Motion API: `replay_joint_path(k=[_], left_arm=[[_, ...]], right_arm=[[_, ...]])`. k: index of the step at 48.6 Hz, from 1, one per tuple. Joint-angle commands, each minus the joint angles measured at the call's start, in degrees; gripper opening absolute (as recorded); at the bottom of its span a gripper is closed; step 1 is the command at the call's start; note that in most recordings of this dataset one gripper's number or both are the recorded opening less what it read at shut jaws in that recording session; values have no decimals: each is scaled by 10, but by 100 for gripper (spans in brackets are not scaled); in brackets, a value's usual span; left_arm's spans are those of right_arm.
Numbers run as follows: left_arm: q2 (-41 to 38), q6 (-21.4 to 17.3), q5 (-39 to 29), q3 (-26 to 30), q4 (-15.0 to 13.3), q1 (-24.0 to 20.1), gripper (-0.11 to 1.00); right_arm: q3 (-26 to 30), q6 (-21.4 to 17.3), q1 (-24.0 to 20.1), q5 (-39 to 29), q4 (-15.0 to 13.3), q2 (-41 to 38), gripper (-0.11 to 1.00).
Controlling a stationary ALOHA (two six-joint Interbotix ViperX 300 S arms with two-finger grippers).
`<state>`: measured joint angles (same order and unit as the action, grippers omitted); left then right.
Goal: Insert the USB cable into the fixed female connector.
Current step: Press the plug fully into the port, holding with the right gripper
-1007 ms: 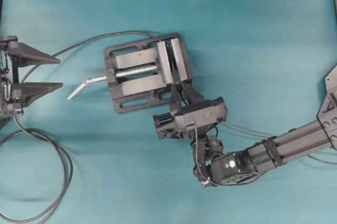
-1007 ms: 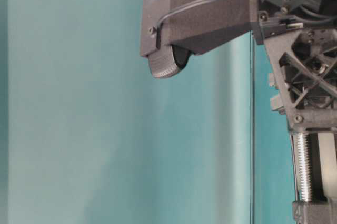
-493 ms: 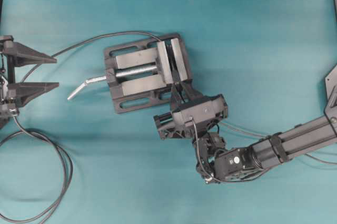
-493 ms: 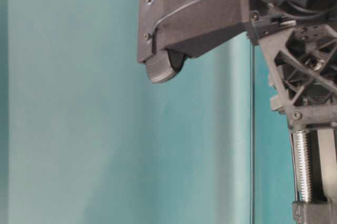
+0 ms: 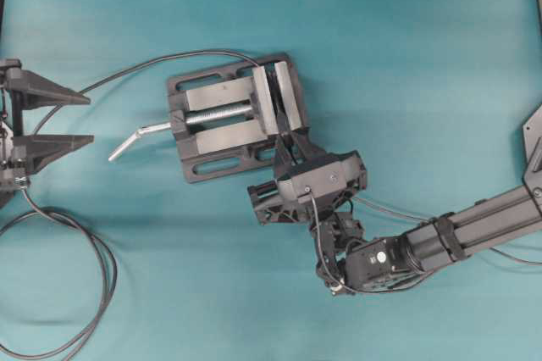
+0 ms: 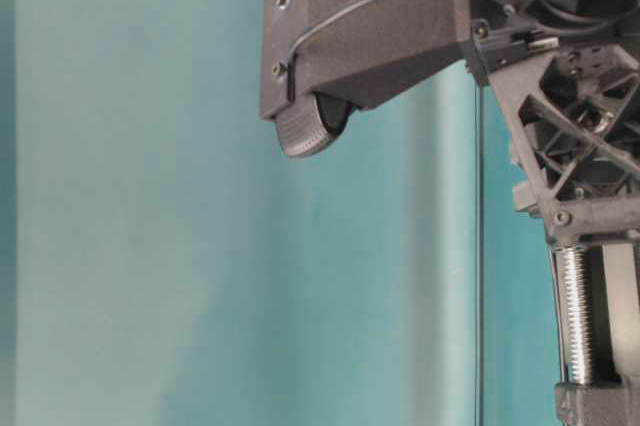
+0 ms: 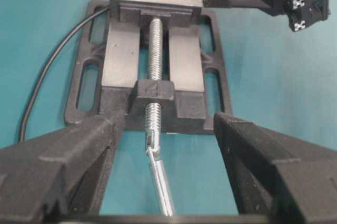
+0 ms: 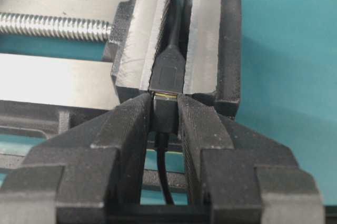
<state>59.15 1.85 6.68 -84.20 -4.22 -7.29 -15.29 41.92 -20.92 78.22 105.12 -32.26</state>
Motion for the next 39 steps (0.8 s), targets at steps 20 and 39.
replay_joint_path(k=[20,39], left_arm=[[-3,-4,-1,10,3,1,84],[-3,-4,-1,8,2,5,84]], right_arm=[[-1,21,109,5,-6,4,21],[4,19,71,52,19,4,21]])
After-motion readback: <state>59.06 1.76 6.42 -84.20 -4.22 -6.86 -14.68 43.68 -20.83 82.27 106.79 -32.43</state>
